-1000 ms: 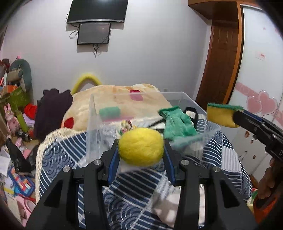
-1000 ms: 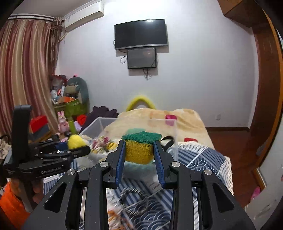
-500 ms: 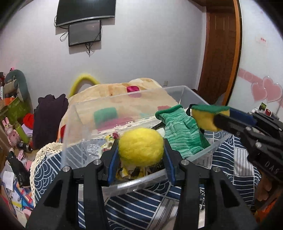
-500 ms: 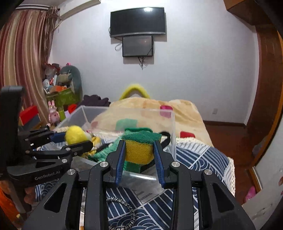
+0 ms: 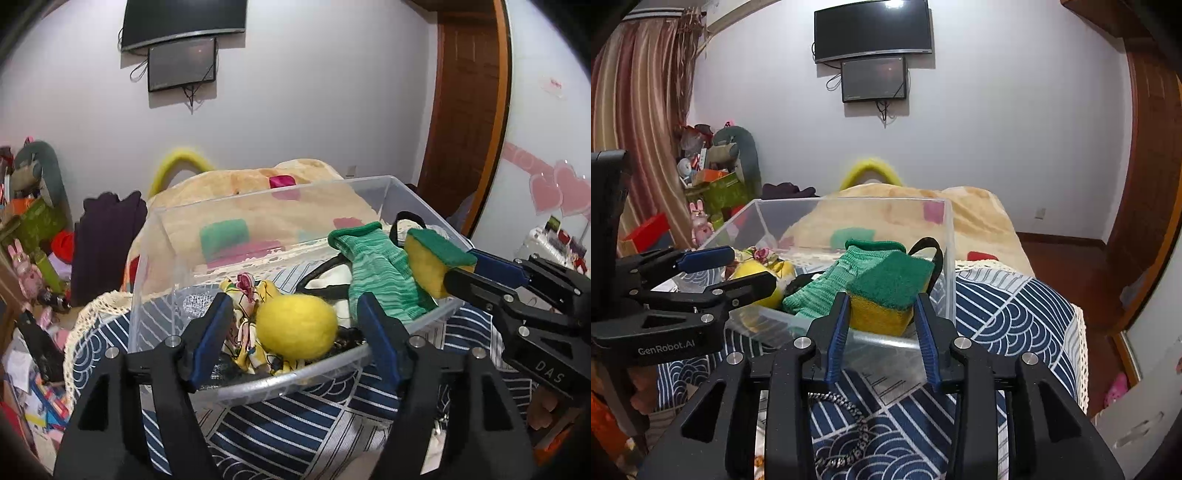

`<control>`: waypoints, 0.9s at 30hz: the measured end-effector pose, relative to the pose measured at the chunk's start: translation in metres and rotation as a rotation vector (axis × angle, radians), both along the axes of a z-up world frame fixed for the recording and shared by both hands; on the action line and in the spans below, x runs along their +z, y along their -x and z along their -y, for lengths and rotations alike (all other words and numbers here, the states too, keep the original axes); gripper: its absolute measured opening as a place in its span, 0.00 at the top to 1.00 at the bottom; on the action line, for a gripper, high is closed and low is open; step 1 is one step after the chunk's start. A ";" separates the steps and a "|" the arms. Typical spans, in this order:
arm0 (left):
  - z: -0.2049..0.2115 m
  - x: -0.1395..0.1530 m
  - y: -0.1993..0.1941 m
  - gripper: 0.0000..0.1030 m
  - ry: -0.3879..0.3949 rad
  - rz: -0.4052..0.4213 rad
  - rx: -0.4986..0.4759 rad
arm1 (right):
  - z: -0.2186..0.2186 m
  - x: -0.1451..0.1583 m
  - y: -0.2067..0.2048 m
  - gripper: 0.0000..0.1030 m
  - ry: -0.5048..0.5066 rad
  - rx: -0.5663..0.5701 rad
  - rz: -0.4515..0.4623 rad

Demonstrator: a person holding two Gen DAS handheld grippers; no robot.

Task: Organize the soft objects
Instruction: 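Drop the yellow ball and sponge into the clear box with both grippers, then grasp the white drawstring bag with the left gripper while the right grasps the beaded bracelet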

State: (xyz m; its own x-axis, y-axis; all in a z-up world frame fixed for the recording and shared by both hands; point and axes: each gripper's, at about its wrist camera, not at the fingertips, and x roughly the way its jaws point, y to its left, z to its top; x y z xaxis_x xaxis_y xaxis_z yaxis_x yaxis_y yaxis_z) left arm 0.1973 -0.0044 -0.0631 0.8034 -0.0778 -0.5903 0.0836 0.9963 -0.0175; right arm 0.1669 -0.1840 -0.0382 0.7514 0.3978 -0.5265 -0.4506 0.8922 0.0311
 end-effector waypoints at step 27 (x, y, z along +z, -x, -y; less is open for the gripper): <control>0.026 -0.068 0.079 0.03 0.017 -0.131 -0.040 | 0.010 -0.054 0.026 0.57 0.067 0.010 -0.181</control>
State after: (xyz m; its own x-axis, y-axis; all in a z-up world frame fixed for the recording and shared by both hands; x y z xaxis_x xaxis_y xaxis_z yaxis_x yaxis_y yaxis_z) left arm 0.1185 -0.0300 -0.1312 0.7157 -0.1191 -0.6881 0.1192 0.9917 -0.0476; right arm 0.1410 -0.1942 -0.0919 0.6381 0.3645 -0.6782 -0.4522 0.8903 0.0531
